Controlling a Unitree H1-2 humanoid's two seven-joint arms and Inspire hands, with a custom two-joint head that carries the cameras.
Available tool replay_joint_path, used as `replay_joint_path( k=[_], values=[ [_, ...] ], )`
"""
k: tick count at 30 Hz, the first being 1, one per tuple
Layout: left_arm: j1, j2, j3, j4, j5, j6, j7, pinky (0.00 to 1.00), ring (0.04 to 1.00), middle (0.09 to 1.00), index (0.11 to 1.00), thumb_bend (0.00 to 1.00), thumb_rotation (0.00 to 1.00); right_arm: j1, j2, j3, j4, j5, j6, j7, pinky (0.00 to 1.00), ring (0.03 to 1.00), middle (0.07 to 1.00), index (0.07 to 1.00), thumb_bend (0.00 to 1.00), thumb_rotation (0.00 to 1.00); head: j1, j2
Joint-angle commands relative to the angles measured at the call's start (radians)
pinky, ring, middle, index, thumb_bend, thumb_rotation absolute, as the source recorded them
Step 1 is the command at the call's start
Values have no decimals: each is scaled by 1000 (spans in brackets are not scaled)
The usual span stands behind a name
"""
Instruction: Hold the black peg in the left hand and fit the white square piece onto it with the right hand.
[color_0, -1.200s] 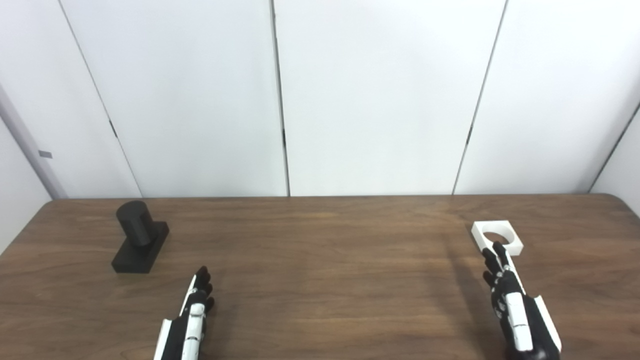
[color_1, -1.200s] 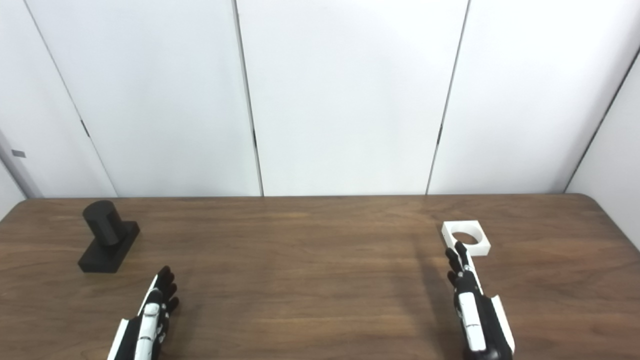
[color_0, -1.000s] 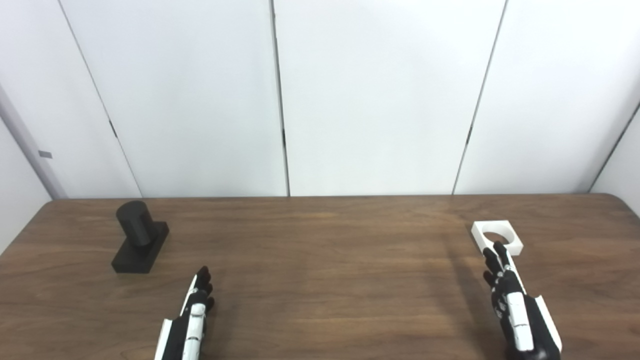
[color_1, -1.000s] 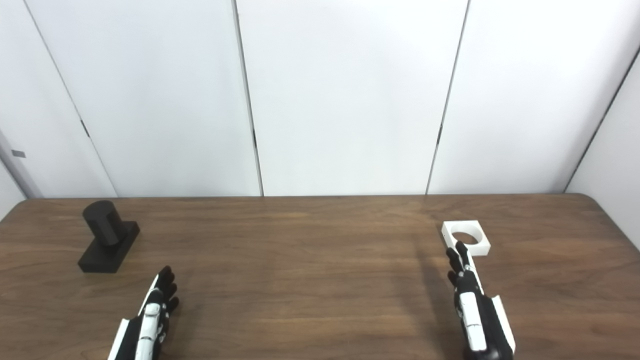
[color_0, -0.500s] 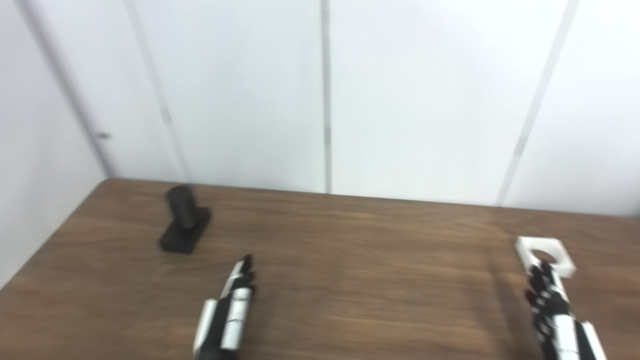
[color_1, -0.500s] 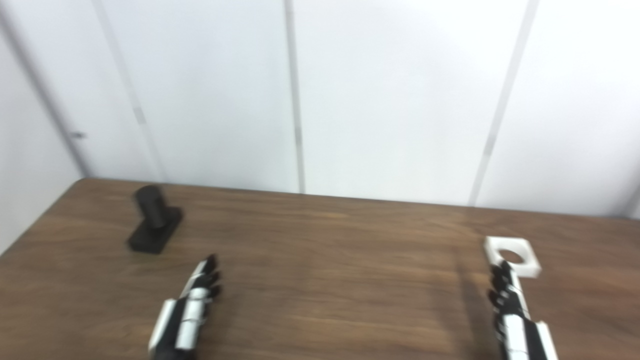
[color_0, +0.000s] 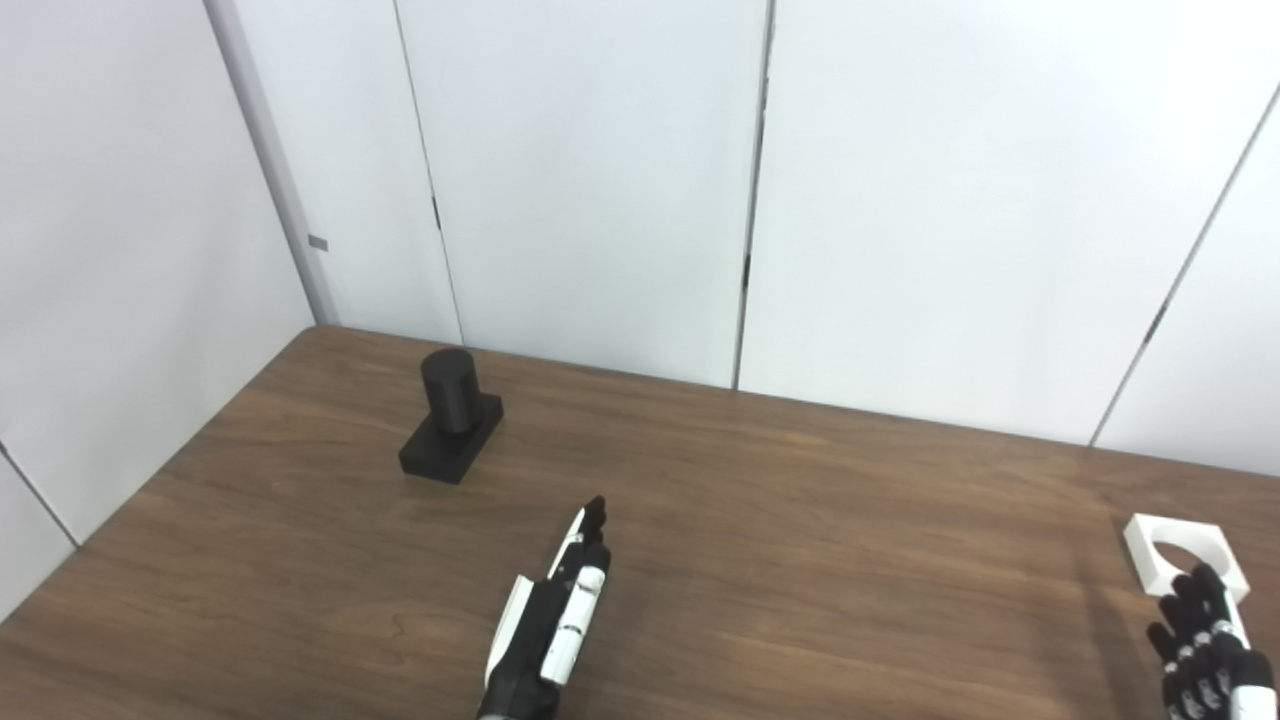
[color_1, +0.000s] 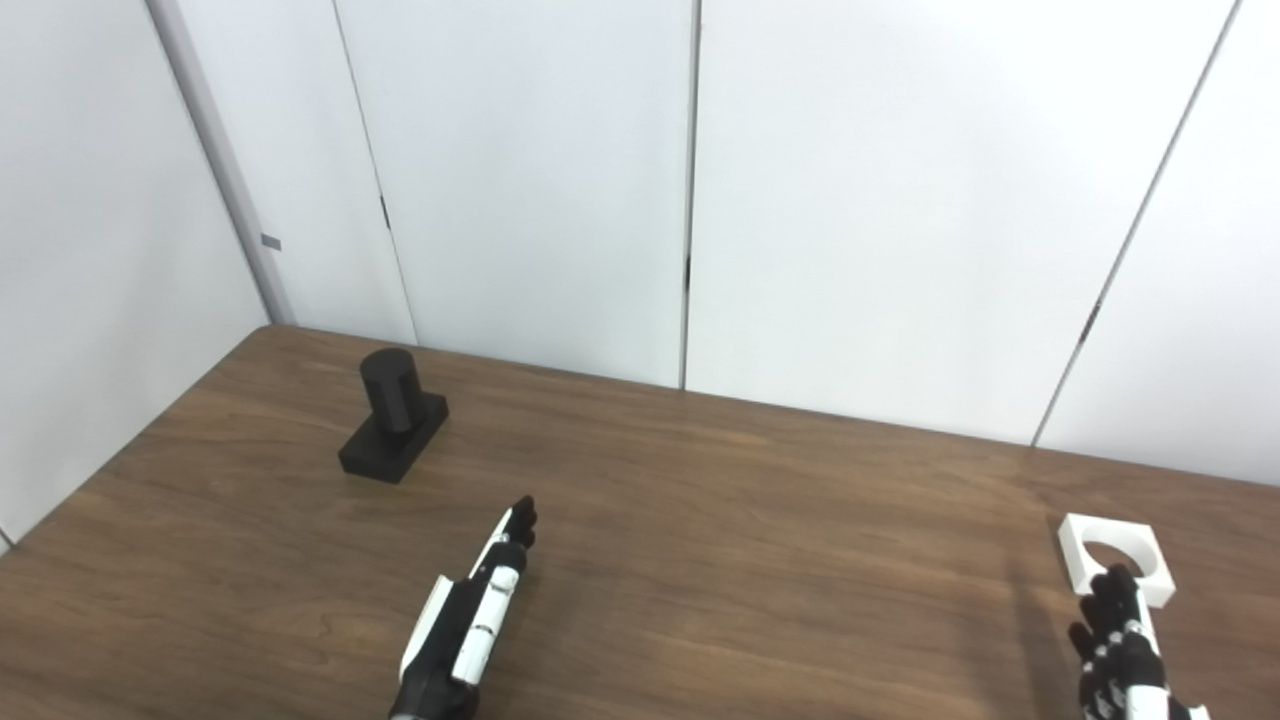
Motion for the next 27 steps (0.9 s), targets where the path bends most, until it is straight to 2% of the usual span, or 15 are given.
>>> replay_joint_path(
  k=[1,5,10,11,13,16,20,23,27],
  values=[
    [42,-35,-19,3,14,-7,-1,1000,1000,1000,1000,505,1000,56,0,-4,92,9,-20,18,1000,1000,1000,1000,587,1000,1,0],
    [41,-34,-25,8,17,-11,9,1000,1000,1000,1000,528,1000,56,0,-7,100,17,-26,19,1000,1000,1000,1000,626,1000,0,-2],
    [35,-52,-6,15,-50,-2,10,993,1000,1000,1000,535,995,56,3,-6,99,-5,-26,5,1000,1000,994,1000,636,1000,11,-5],
    [34,-53,-2,1,-54,15,14,991,1000,1000,1000,534,993,57,3,-5,99,-8,-25,5,1000,1000,992,1000,638,1000,11,-9],
    [32,-47,2,-27,-51,37,17,996,1000,1000,1000,511,896,59,3,-7,98,-2,-23,9,1000,1000,994,1000,656,1000,11,-9],
    [23,-28,8,-95,9,78,35,972,999,1000,997,474,794,58,4,-10,98,6,-20,11,1000,1000,994,1000,678,1000,11,-9],
    [3,3,28,-214,132,174,54,995,1000,1000,984,474,755,62,2,-10,94,9,-15,15,1000,1000,999,1000,708,1000,19,-6],
    [-12,23,50,-261,149,210,40,942,985,997,985,441,712,63,3,-9,93,17,-15,18,1000,1000,1000,1000,716,1000,21,-3],
    [-37,53,99,-306,181,281,28,977,983,970,975,433,655,68,9,-9,81,21,-1,12,1000,1000,995,1000,717,1000,19,-1]
  ],
)
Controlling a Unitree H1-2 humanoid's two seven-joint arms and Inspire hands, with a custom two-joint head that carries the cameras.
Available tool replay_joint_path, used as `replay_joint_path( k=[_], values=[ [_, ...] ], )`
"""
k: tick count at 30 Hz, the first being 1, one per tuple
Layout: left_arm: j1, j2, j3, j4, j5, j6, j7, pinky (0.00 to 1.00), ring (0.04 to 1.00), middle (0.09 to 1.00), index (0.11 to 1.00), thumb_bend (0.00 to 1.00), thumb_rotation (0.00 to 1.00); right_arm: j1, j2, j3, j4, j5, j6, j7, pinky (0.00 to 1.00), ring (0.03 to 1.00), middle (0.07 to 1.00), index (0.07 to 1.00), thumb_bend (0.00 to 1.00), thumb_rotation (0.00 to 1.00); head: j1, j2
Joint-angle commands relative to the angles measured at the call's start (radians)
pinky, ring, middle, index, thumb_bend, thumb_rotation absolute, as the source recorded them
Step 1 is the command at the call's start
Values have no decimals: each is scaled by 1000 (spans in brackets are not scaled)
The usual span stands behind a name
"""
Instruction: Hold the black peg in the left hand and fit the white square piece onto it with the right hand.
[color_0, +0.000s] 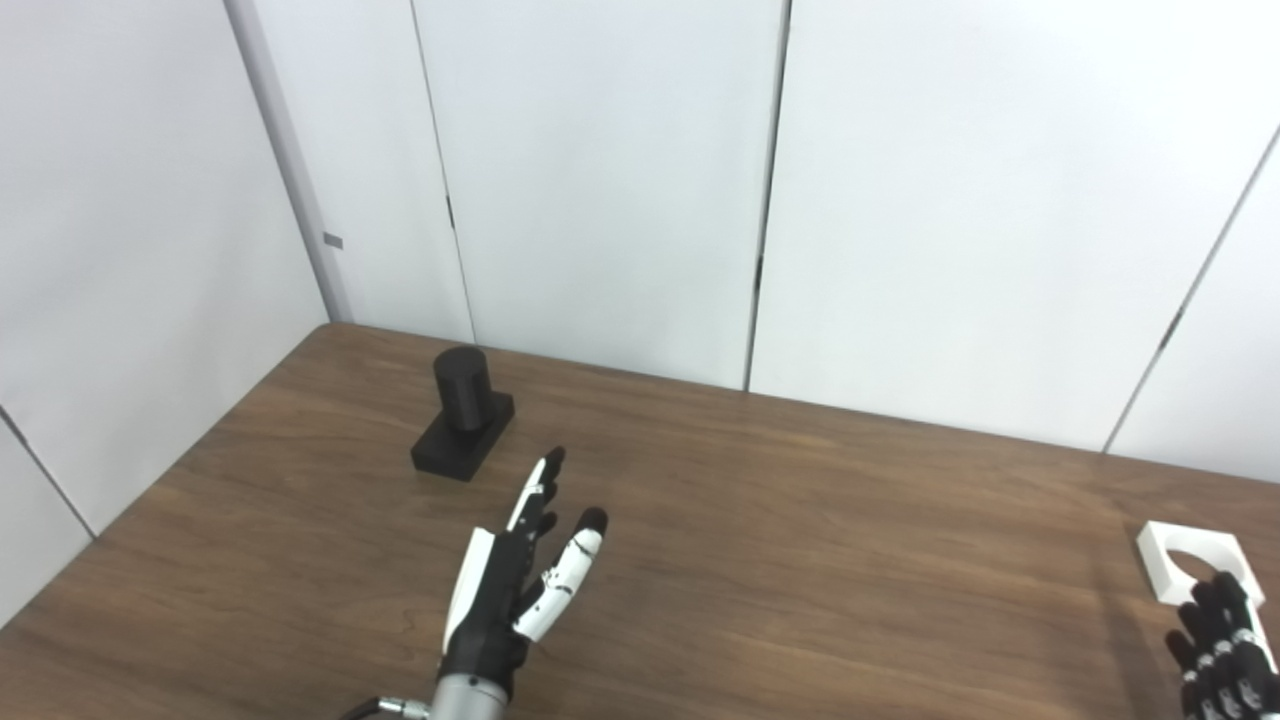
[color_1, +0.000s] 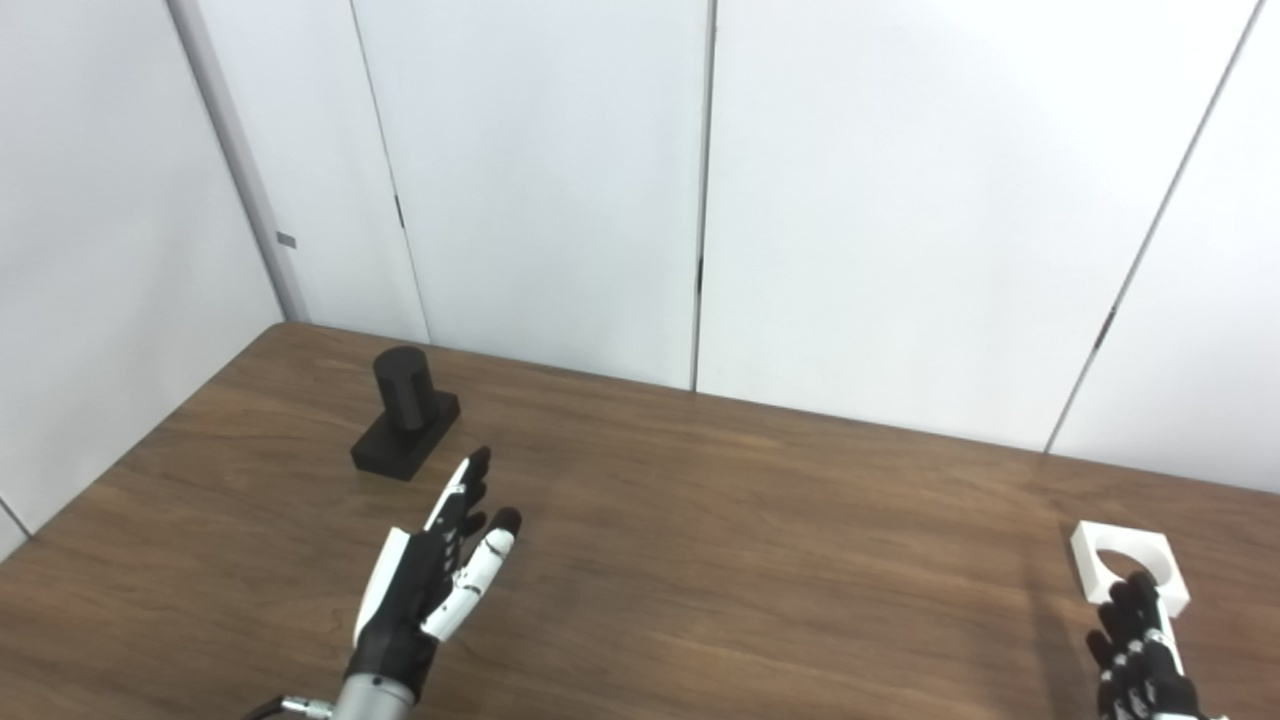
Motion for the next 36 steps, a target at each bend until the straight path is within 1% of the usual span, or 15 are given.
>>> replay_joint_path(
  k=[1,4,8,10,11,13,15,18,21,22,25,28,30,34,36],
  values=[
    [-25,33,24,-45,31,14,-2,979,978,963,968,445,644,70,14,0,72,5,1,6,1000,1000,994,1000,716,1000,1,0],
    [-42,69,45,-53,78,37,-8,938,961,953,951,475,599,70,17,2,72,0,-2,4,1000,1000,993,1000,719,1000,-6,-4],
    [-64,94,80,-52,88,76,-13,895,955,967,951,536,618,70,22,2,69,-8,-2,-3,1000,1000,986,1000,679,1000,-9,-7],
    [-80,103,98,-39,91,93,-10,924,971,979,948,563,604,69,28,1,61,-10,10,-11,1000,1000,972,1000,672,1000,-8,-7],
    [-87,107,104,-30,102,99,-7,939,979,988,947,595,603,69,31,1,58,-8,15,-12,1000,1000,969,1000,666,1000,-8,-7],
    [-101,121,107,-8,157,110,10,937,976,987,939,668,592,70,33,1,57,-10,21,-13,1000,1000,966,1000,667,1000,-10,-8],
    [-117,137,105,19,225,140,22,928,977,991,945,737,608,70,34,1,56,-11,22,-12,1000,1000,966,1000,673,1000,-14,-9],
    [-145,167,95,79,340,167,47,850,940,975,946,876,599,71,32,3,52,-20,27,-13,1000,1000,961,1000,662,1000,-14,-7],
    [-166,197,84,139,421,164,71,838,948,972,947,935,579,69,31,3,56,-30,25,-14,1000,1000,953,1000,667,1000,-14,-7],
    [-171,202,81,152,440,164,77,879,962,970,945,960,571,69,31,3,55,-30,24,-13,1000,1000,956,1000,663,1000,-18,-3],
    [-191,219,73,199,494,166,102,946,980,967,944,983,575,71,29,5,50,-34,25,-8,1000,1000,960,1000,674,1000,-18,-2],
    [-217,238,61,249,565,192,107,991,992,971,943,993,600,75,31,6,44,-37,29,-9,1000,1000,955,1000,674,1000,-17,-2],
    [-228,243,58,270,595,201,109,998,998,982,947,998,606,77,31,6,40,-40,35,-10,1000,1000,957,1000,680,1000,-18,-1],
    [-248,243,57,315,667,205,108,1000,1000,999,954,1000,648,80,31,8,30,-49,48,-13,1000,1000,950,1000,685,1000,-17,2],
    [-262,250,51,346,690,204,116,1000,1000,1000,956,995,654,80,31,6,32,-48,45,-11,1000,1000,946,1000,676,1000,-18,4]
  ],
)
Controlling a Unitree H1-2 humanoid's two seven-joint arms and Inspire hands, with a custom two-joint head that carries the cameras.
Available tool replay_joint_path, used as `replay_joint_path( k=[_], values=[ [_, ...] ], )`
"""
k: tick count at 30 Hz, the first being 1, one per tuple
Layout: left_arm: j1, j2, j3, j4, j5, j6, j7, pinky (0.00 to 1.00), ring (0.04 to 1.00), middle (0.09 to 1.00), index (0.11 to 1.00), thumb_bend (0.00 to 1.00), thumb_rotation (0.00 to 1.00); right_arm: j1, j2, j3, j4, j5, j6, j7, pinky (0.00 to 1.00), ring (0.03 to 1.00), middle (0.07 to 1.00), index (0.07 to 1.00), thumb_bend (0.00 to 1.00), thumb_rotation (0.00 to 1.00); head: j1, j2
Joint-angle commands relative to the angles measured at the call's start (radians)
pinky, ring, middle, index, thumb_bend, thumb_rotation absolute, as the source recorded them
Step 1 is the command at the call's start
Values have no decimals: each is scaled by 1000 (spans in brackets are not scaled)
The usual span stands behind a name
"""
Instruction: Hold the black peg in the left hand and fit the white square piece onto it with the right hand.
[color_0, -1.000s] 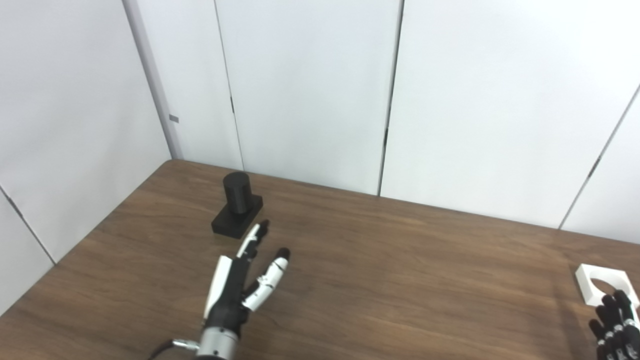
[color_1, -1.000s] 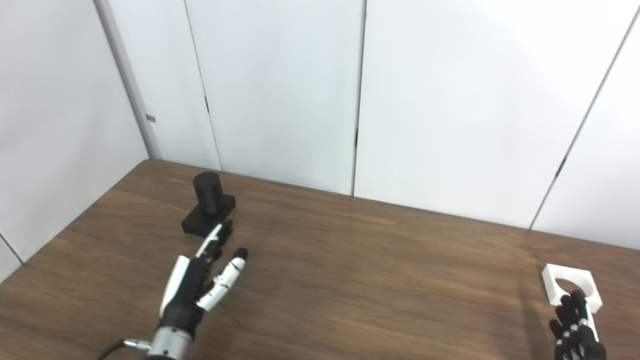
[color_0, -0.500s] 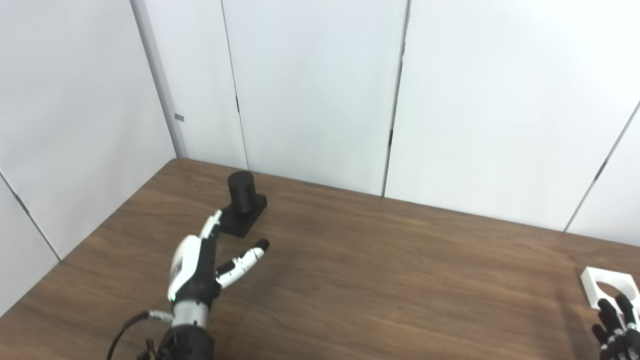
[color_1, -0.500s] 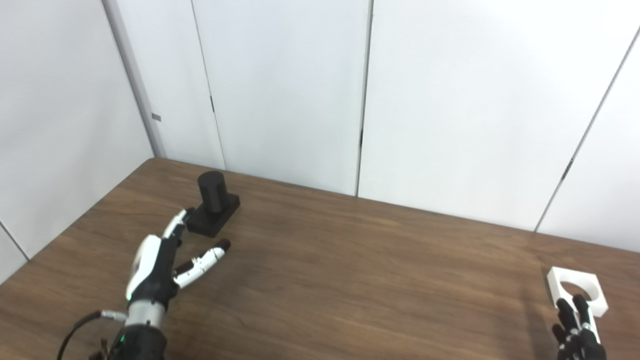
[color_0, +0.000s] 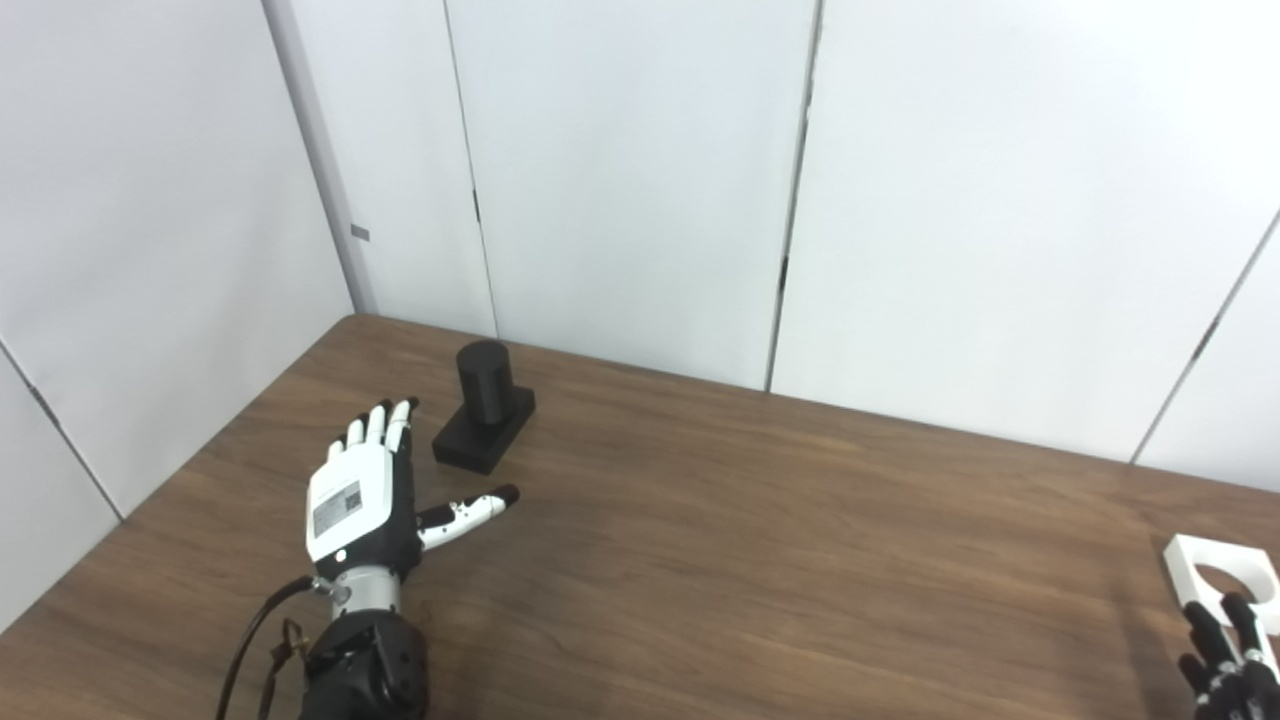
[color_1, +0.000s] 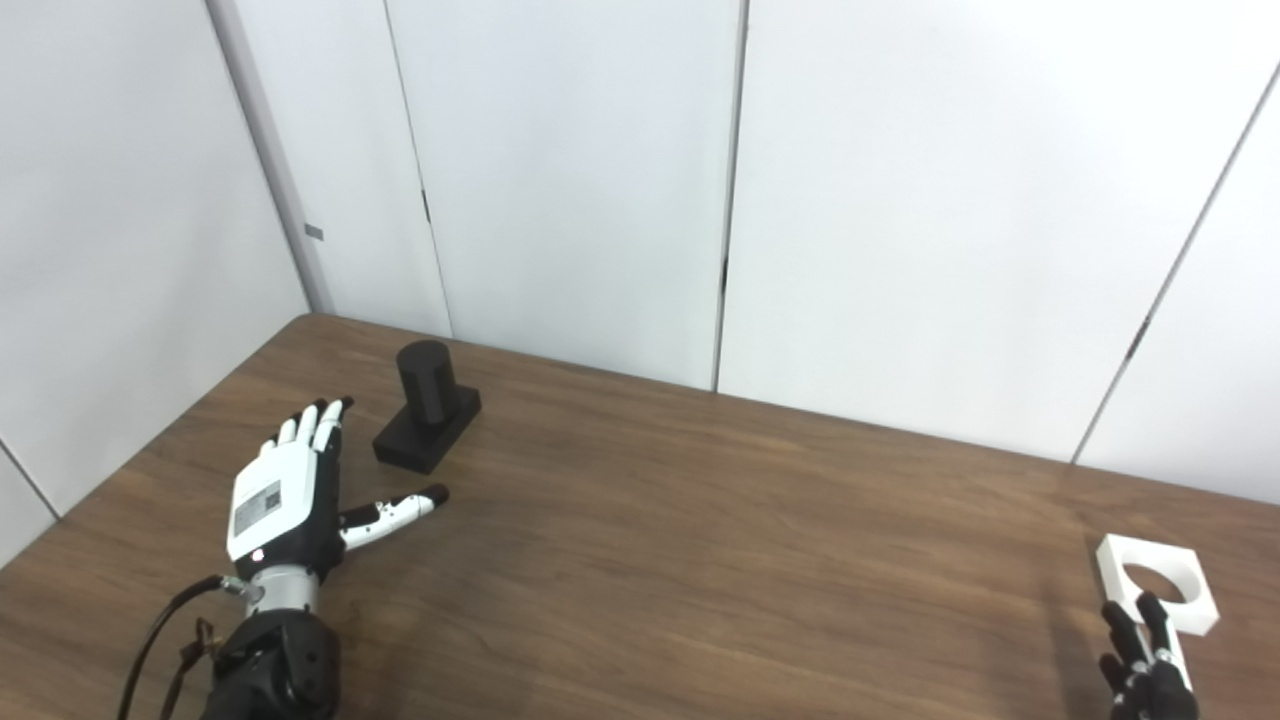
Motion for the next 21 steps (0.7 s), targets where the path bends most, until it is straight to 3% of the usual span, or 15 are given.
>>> replay_joint_path(
  k=[1,12,21],
  values=[
    [-50,28,-5,15,41,1,30,1000,1000,1000,955,993,654,62,26,9,51,-1,1,-6,1000,1000,945,1000,675,1000,1,1],
    [-147,46,-4,181,147,3,-19,1000,1000,1000,962,999,725,70,26,11,45,-21,-16,-8,982,977,928,1000,623,1000,-5,8],
    [-224,14,24,301,211,3,-42,1000,1000,1000,919,1000,755,76,35,9,20,-29,9,-15,1000,983,918,1000,579,1000,-11,15]
  ],
)
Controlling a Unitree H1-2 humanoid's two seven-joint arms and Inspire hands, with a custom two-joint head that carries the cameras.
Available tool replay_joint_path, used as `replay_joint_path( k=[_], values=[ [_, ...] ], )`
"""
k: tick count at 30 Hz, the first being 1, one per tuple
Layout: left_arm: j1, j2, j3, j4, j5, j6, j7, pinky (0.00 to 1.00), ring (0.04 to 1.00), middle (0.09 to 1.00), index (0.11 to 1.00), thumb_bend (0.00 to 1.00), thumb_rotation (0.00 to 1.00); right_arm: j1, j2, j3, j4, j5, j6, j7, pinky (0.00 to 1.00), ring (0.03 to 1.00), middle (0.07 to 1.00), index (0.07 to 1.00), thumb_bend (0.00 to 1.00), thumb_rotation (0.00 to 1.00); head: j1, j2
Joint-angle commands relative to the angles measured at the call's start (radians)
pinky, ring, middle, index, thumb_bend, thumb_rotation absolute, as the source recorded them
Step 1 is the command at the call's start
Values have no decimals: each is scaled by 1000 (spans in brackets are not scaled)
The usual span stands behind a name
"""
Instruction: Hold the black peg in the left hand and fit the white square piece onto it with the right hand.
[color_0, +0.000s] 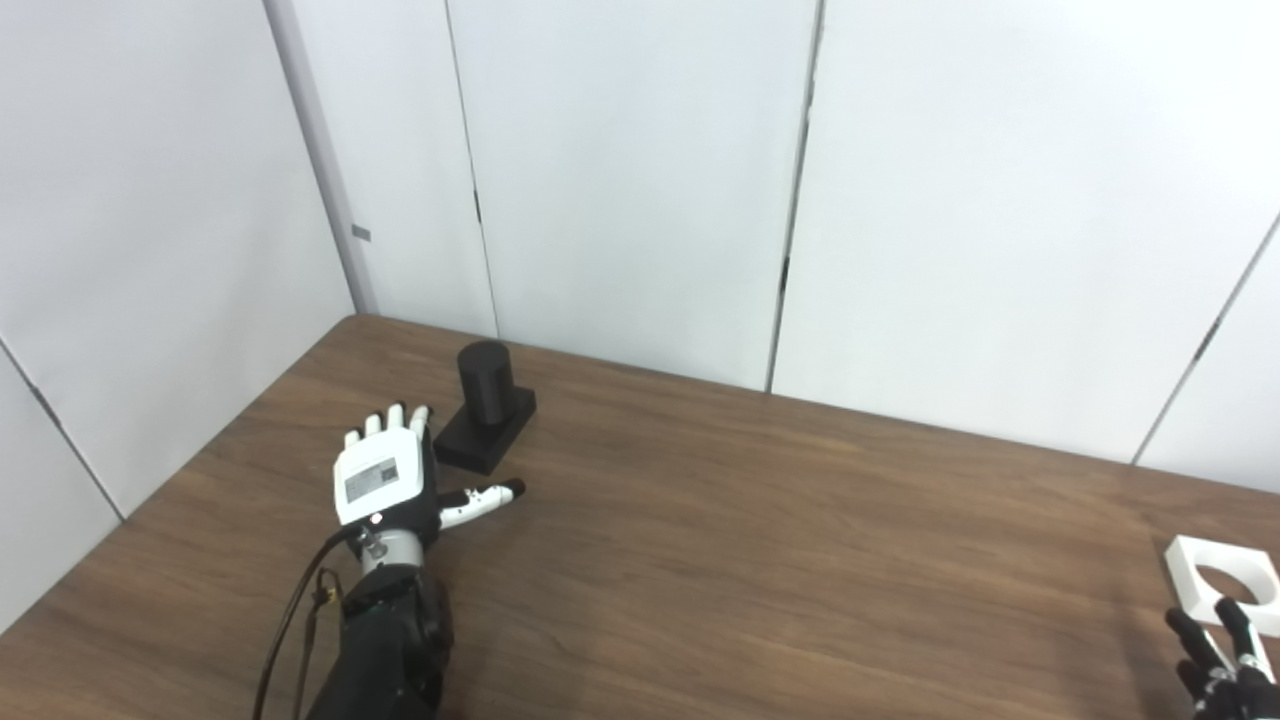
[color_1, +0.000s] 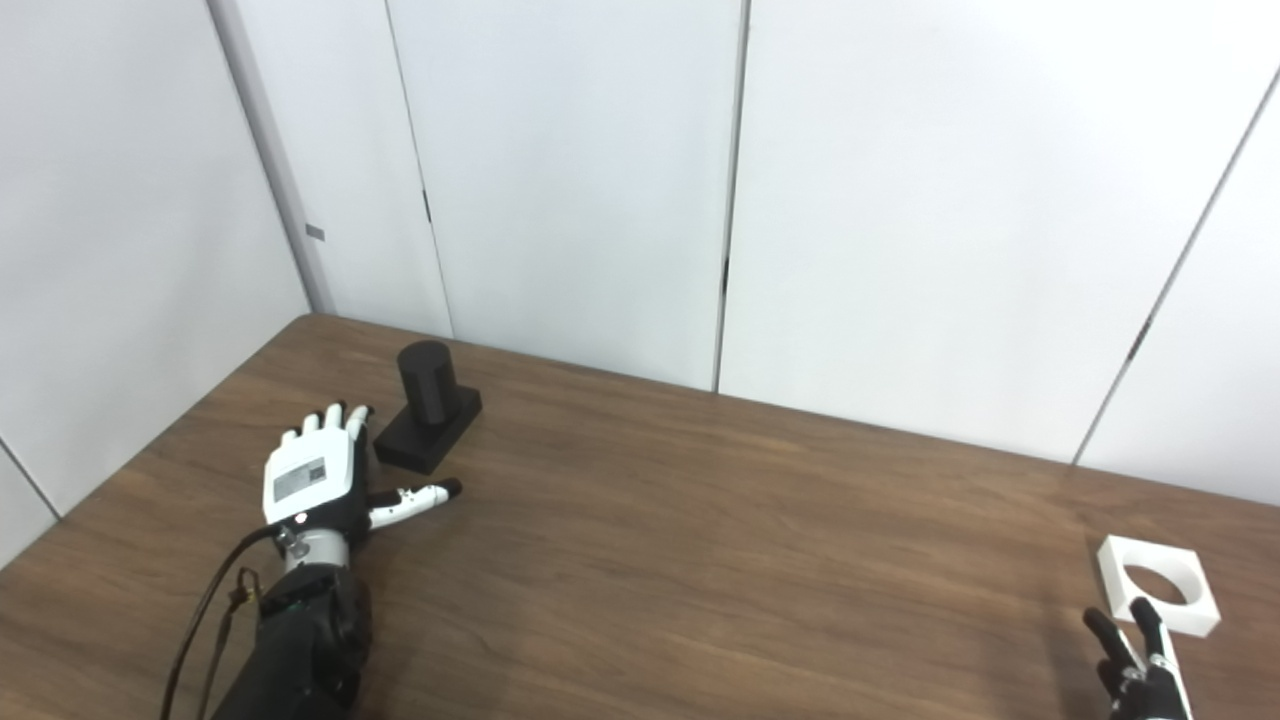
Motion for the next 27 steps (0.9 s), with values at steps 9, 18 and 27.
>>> replay_joint_path(
  k=[9,18,27],
  values=[
    [-110,9,19,99,28,2,48,1000,1000,996,889,997,761,65,32,10,39,5,-11,-4,1000,978,917,1000,588,1000,-4,2],
    [-159,2,51,172,13,2,86,1000,998,982,871,981,763,66,35,11,33,9,0,-5,1000,974,912,1000,644,1000,-6,3],
    [-192,2,64,208,16,2,109,1000,992,969,859,958,765,69,30,14,30,0,-1,-6,1000,982,921,1000,652,1000,-4,6]
  ],
)
